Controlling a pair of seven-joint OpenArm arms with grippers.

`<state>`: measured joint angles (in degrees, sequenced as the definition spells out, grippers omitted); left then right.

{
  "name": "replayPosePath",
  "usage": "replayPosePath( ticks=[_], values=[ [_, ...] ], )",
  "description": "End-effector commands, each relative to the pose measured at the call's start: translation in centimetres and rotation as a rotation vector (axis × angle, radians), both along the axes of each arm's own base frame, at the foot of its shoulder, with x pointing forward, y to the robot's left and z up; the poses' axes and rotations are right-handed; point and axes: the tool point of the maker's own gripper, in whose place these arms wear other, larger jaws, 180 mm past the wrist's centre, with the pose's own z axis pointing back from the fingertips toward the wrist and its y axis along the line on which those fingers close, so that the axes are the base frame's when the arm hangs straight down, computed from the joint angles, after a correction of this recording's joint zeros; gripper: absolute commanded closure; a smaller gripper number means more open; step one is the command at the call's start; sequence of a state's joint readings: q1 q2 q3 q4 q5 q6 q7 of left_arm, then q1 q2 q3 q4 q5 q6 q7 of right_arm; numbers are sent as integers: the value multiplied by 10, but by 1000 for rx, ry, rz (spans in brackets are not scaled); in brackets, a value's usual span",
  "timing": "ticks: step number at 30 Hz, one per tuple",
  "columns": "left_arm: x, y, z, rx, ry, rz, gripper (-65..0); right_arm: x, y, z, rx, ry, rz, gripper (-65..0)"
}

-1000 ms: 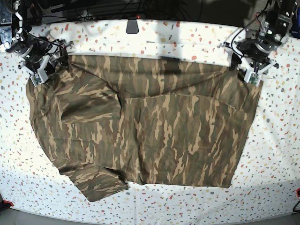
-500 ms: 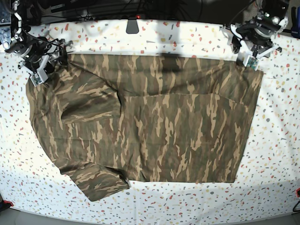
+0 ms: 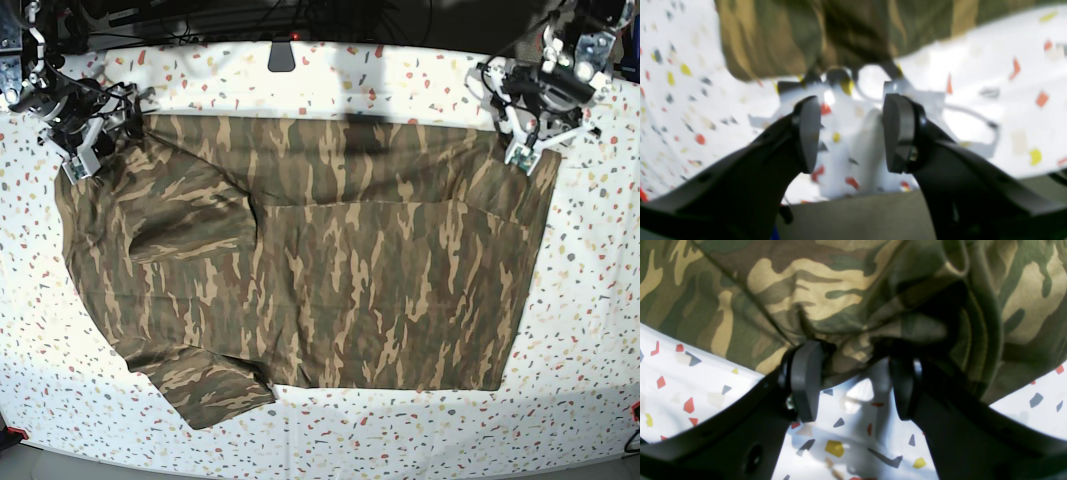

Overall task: Fold the T-shirt properly
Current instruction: 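Release and regrasp the shirt corner with the left gripper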

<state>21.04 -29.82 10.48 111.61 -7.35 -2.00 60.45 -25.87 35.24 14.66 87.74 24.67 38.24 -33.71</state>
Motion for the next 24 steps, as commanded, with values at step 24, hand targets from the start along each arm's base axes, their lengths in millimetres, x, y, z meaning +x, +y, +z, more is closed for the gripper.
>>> replayPosePath(
  ticks=[24],
  values=[
    [72, -23, -30, -259, 14, 26, -296, 16, 12, -2, 25, -11, -31, -325]
  ],
)
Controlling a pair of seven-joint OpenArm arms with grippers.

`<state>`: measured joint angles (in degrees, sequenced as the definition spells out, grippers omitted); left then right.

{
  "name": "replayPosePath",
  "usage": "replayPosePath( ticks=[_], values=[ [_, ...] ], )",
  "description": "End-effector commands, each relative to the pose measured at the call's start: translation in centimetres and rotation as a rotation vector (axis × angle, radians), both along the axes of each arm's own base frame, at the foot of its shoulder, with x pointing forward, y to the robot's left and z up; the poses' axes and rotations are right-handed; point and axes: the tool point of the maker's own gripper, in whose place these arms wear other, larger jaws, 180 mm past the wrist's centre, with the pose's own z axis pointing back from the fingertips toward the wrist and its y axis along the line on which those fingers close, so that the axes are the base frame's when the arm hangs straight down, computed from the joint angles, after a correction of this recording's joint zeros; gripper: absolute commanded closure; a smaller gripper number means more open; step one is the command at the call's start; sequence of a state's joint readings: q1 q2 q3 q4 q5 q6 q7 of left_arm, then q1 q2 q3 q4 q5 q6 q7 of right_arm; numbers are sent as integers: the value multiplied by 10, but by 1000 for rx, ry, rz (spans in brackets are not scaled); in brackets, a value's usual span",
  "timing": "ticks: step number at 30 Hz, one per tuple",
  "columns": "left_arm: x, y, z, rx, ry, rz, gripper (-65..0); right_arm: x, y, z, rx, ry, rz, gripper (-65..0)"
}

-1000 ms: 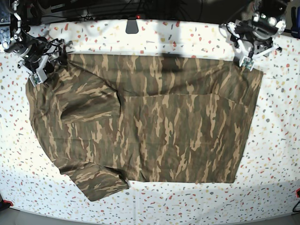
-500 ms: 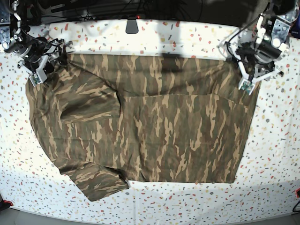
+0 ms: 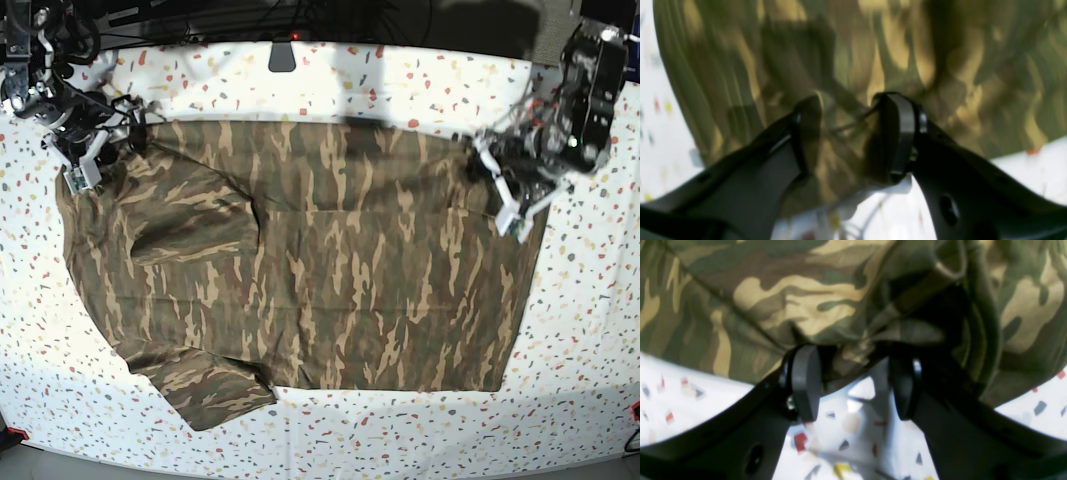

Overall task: Fold the T-shirt properly
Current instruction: 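Release and regrasp the shirt corner with the left gripper, then pull the shirt corner outward with the left gripper to straighten the side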

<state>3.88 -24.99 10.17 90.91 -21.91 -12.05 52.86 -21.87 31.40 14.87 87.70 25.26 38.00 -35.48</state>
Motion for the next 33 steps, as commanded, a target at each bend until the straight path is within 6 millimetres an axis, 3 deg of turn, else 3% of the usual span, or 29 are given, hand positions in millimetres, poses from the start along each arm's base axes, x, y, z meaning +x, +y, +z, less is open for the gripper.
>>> replayPosePath(
  ticks=[1, 6, 19, 27, 33],
  values=[
    [-12, 9, -15, 31, 74, 7, -296, -6, -5, -4, -29, 35, 10, -325],
    [-44, 15, -54, 31, 222, 2, -295, -6, -4, -4, -28, 40, 16, -325],
    [-59, 19, -61, 50, 282, 3, -289, -7, -4, -5, -28, 41, 16, -325],
    [-116, 17, -82, 33, 360, 2, -252, -30, -4, -14, -28, 95, 18, -325],
    [-149, 17, -76, 47, 388, -27, -253, -43, -5, -17, -33, 125, 37, -325]
  ],
)
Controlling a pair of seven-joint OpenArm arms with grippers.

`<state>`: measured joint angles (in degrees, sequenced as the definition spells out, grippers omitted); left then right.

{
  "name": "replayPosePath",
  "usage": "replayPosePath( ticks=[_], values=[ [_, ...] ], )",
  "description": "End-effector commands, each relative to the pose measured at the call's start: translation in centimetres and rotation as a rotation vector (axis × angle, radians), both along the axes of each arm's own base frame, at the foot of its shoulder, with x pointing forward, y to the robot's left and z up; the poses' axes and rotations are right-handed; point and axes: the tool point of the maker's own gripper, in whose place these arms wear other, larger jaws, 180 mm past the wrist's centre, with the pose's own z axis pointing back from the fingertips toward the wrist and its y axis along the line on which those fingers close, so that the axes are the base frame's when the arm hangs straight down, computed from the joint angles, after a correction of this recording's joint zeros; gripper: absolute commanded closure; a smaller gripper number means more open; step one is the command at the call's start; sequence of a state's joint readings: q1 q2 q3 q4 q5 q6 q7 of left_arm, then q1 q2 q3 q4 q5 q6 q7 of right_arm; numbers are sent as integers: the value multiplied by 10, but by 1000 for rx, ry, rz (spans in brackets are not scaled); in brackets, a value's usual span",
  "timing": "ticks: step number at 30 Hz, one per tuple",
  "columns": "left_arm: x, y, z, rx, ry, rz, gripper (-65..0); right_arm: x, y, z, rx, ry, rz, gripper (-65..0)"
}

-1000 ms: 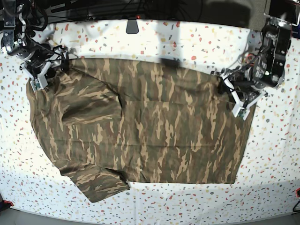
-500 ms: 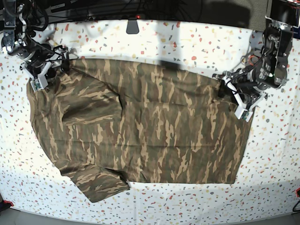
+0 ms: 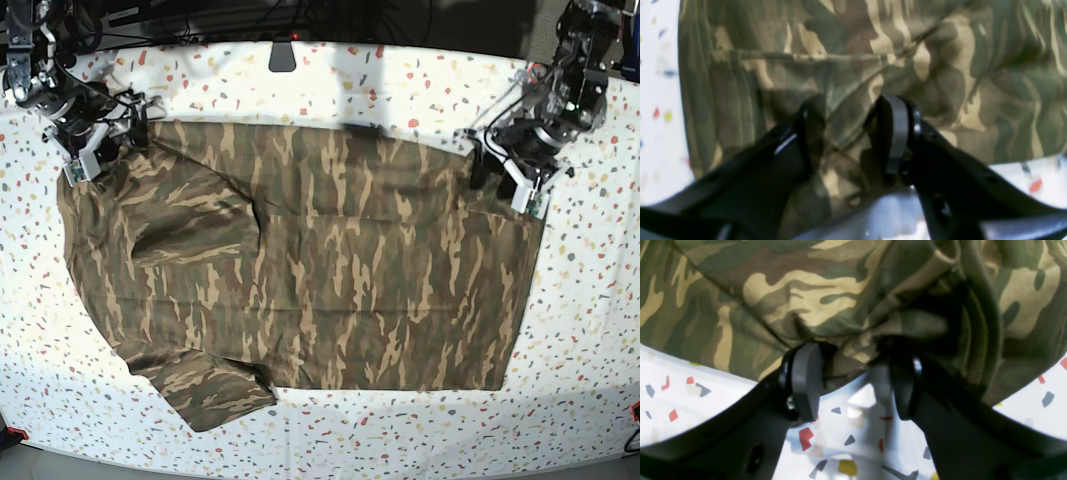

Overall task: Fold the T-shirt properly
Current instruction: 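Pull the shirt corner outward with the left gripper to straighten the side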

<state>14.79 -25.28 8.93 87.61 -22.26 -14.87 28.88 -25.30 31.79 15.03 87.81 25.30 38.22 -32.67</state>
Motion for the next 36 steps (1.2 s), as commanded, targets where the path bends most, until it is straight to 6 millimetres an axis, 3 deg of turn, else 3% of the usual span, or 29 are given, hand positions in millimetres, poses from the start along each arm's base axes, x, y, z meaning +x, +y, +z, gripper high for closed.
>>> replayPosePath(
  ticks=[1, 8, 17, 23, 30, 36],
  values=[
    [-120, 27, -55, 200, 538, -75, -252, -26, -8, -12, -49, 118, 35, -325],
    [-151, 33, -40, 238, 535, -76, -253, -36, -24, -9, -74, 137, 19, -325],
    [-151, 19, -40, 209, 516, -56, -253, -61, -37, -3, -62, 170, -41, -325],
    [-119, 22, -36, 249, 429, -42, -253, -53, -35, 7, -67, 132, -32, -325],
    [-75, 24, -23, 255, 336, -20, -253, -34, -18, 16, 35, 70, -60, -325],
    [-29, 19, 12, 307, 169, -48, -253, -30, -16, 20, 34, 56, -51, -325]
  ],
)
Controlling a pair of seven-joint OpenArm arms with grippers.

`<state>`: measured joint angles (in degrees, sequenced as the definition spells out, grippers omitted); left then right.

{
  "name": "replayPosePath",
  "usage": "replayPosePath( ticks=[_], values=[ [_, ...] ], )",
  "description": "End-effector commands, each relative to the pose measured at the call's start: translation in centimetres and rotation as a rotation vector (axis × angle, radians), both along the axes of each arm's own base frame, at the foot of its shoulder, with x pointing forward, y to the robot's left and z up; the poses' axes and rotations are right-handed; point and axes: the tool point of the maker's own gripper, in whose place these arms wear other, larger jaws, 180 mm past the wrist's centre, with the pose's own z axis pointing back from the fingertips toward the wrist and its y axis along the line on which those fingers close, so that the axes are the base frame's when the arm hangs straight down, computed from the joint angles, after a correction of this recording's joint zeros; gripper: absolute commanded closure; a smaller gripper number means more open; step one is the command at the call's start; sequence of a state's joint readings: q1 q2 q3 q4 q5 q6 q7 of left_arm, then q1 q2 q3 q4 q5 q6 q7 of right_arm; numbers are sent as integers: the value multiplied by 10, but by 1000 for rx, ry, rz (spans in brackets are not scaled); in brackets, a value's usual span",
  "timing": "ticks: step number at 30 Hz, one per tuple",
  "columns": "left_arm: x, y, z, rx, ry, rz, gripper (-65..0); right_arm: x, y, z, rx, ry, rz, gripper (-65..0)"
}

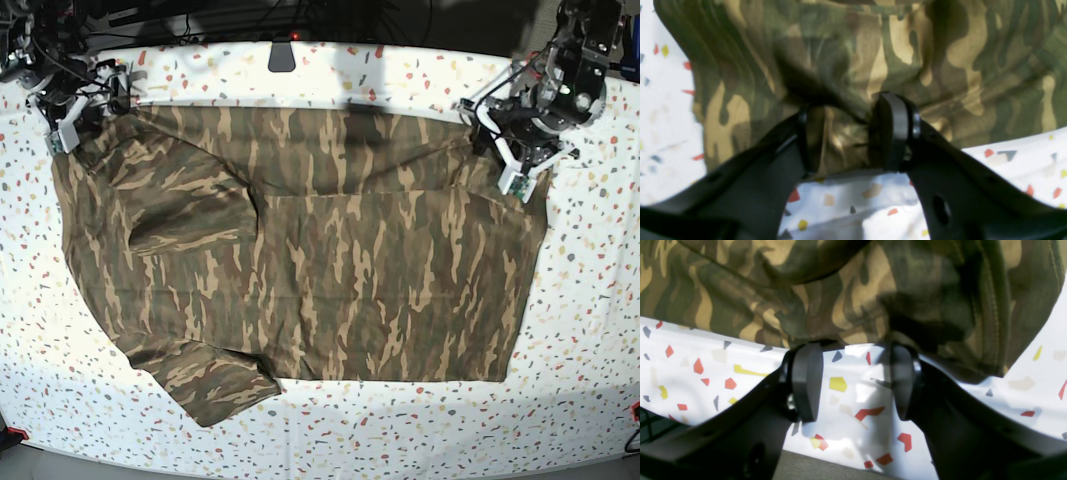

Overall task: Fold the T-shirt properly
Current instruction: 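Pull the shirt corner outward with the left gripper to straighten the side, then regrasp the shirt edge with the right gripper and pull it outward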

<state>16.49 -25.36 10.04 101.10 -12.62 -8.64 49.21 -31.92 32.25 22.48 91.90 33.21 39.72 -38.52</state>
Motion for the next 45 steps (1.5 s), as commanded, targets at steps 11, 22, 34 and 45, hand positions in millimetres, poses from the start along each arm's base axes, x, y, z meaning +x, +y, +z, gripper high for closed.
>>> replayPosePath(
  ticks=[11, 22, 34, 45],
  values=[
    [35, 2, 99, 301, -364, -237, -253, 1, -1, 3, -5, 0, 13, -325],
    [-22, -3, 96, 283, -382, -689, -253, 6, -2, 5, -12, -12, 15, -325],
    [-29, 40, 18, 353, -311, -694, -253, 36, -2, 17, -13, -83, 15, -325],
    [-29, 38, 18, 338, -322, -699, -253, 40, -2, 19, -13, -93, 15, -325]
  ],
)
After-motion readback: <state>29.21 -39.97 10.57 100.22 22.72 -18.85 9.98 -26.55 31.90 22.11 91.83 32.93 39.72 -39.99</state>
